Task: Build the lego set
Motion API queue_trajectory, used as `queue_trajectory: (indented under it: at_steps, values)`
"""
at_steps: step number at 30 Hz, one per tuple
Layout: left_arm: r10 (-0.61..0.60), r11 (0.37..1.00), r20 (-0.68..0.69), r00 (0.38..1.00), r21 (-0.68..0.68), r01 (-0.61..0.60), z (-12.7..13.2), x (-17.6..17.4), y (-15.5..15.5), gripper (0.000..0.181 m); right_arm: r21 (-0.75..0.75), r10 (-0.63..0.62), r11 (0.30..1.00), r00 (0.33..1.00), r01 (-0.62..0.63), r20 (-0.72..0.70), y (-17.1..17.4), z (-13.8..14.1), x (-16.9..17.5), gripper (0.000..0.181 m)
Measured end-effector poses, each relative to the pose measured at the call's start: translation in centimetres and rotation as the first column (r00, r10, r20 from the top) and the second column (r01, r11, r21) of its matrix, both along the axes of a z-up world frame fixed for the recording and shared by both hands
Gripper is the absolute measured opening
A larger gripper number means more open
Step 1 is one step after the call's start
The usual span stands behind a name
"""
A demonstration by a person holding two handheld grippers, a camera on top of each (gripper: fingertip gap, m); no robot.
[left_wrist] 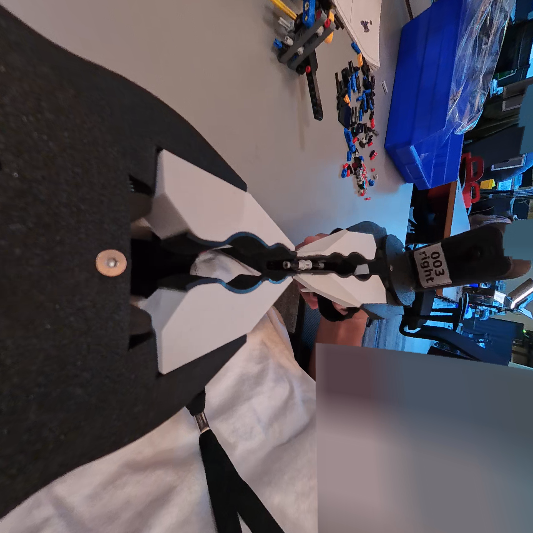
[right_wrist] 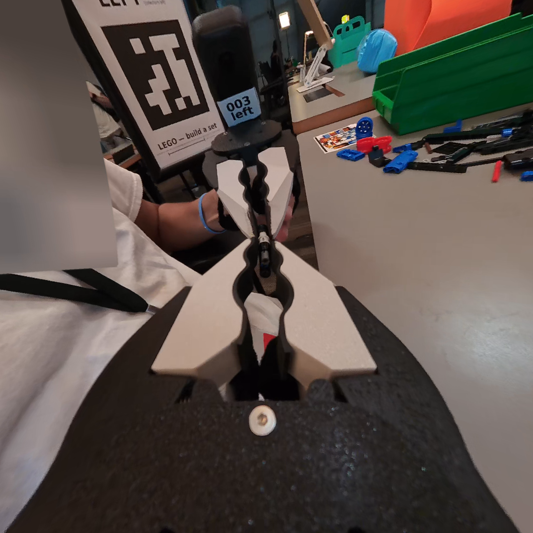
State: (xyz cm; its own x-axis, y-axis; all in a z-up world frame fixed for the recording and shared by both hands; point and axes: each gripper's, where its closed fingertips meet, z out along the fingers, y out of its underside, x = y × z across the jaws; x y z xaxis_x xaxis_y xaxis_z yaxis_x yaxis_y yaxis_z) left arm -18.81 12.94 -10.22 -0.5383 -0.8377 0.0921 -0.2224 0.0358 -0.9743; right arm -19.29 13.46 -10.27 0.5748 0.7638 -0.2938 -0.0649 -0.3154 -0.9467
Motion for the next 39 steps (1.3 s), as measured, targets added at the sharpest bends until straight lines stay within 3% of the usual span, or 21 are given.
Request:
queue_trajectory:
  at_steps: [8, 23, 26, 29, 39]
  values:
    - [0.004, 1.0, -0.002, 1.0, -0.028, -0.004, 0.0, 0.1, 0.2, 0.005, -0.001, 0.011, 1.0, 1.0, -0.011, 0.022, -0.3, -0.4, 0.6, 0.006]
    - [0.0, 0.973, 0.009, 1.0, -0.23, 0.002, 0.3, 0.8, 0.7, 0.005, 0.053, -0.063, 0.997, 0.995, 0.059, 0.072, 0.4, -0.3, 1.3, 0.006]
    - [-0.031, 0.945, 0.028, 0.999, -0.326, 0.038, 1.0, 0.7, 0.8, 0.006, 0.014, -0.036, 0.999, 0.999, 0.036, -0.024, 0.4, 0.4, 1.1, 0.005]
    - [-0.03, 0.953, 0.025, 0.999, -0.302, 0.036, 0.7, 0.6, 0.9, 0.01, -0.021, -0.018, 1.0, 0.994, 0.016, -0.111, 0.5, 0.7, 1.4, 0.005]
    - [-0.037, 0.925, -0.008, 0.999, -0.379, 0.031, 0.1, 0.9, 0.7, 0.005, 0.03, -0.048, 0.998, 0.999, 0.049, -0.018, 0.6, 0.1, 1.4, 0.006]
